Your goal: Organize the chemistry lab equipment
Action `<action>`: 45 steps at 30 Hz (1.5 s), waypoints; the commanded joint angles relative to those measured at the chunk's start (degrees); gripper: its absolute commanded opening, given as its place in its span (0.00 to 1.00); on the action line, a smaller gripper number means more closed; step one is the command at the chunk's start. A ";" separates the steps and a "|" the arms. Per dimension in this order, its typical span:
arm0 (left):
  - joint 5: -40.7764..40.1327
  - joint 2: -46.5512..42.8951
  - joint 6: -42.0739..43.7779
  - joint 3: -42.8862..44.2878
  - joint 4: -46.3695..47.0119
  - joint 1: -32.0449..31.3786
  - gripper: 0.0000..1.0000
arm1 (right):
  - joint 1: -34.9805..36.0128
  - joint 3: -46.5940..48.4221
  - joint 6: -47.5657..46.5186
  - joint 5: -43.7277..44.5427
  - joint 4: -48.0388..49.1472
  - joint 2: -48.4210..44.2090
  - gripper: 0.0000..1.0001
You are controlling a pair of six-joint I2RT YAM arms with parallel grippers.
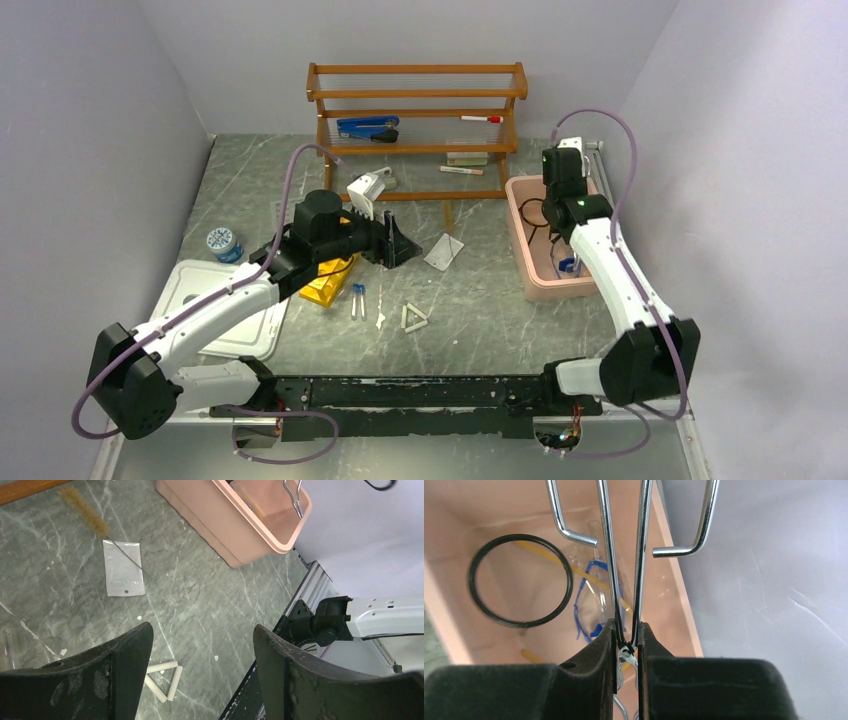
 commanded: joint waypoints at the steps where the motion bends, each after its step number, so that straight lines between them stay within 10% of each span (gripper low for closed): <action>1: 0.75 -0.88 -0.10 -0.34 -0.09 0.30 0.77 | -3.92 0.27 -6.64 -0.45 4.78 5.67 0.00; 18: 2.81 1.32 -1.10 -1.67 1.30 0.13 0.76 | -16.98 -5.51 -14.82 -26.40 12.78 17.28 0.00; 45: 2.55 3.10 0.35 0.08 -0.25 0.13 0.74 | -16.90 1.75 -8.72 -17.94 6.90 16.56 0.43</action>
